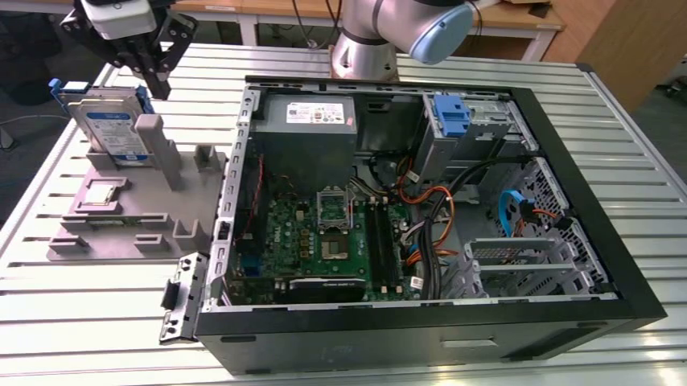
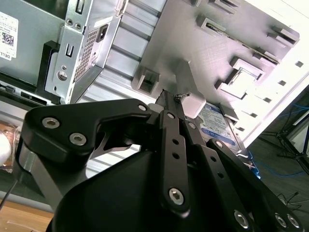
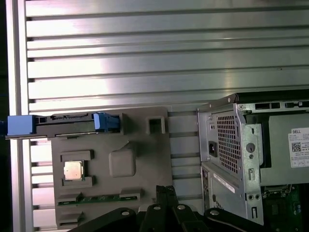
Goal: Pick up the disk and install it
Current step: 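Reach for the disk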
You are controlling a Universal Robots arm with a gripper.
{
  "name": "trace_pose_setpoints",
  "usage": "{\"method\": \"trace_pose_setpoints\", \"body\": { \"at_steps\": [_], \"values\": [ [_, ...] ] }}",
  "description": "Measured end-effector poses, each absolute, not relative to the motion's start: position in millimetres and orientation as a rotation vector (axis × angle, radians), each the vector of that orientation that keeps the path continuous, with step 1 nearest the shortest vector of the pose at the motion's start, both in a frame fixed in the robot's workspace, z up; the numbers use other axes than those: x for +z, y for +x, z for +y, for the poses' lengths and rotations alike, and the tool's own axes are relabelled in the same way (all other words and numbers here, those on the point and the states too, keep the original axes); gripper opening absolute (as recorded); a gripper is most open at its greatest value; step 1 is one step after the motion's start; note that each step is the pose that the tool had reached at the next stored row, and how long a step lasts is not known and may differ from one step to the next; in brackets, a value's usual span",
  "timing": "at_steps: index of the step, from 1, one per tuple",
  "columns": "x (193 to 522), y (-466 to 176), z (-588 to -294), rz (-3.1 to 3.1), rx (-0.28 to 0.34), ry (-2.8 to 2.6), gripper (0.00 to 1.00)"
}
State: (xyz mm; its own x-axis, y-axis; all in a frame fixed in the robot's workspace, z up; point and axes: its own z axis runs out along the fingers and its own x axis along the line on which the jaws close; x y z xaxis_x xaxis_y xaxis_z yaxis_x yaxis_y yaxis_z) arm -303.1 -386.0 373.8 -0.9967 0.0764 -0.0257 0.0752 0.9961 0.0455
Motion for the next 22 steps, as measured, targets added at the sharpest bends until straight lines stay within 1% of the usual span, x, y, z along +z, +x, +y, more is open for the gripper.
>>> {"method": "trace_pose_setpoints", "body": {
  "at_steps": [22],
  "values": [
    [369, -330, -384, 3.111, 0.073, 0.118, 0.11]
  ]
}}
